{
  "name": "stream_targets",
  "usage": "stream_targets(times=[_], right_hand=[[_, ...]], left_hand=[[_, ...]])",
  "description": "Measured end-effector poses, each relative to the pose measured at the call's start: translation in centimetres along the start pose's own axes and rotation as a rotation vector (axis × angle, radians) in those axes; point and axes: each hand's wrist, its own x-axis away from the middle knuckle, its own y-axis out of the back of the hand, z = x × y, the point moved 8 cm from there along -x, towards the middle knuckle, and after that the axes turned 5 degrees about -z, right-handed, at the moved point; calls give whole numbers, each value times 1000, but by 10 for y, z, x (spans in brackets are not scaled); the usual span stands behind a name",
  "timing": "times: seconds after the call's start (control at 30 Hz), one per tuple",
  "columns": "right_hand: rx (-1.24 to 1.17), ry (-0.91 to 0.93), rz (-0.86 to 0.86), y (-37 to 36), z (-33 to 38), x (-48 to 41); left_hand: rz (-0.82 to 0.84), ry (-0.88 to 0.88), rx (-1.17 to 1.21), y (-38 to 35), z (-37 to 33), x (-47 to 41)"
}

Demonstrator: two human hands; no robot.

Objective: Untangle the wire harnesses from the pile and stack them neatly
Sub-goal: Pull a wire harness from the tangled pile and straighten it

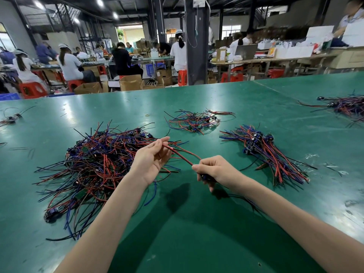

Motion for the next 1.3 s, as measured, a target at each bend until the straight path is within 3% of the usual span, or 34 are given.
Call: stream_targets(times=[0.17, 0.33, 0.73, 1.07, 1.3], right_hand=[[-56, 20, -36, 4, -1, 1], [-46, 25, -12, -1, 0, 0], [-13, 20, 115, -12, 3, 7], [-1, 12, 153, -17, 4, 10], [3, 6, 122, -14, 5, 10]], left_hand=[[-54, -86, -27, 6, -3, -4], [-31, -35, 5, 5, 7, -5], [-31, -99, -208, 1, 2, -1], [-60, -265, -483, 5, -10, -2], [-47, -3, -103, 7, 11, -4]])
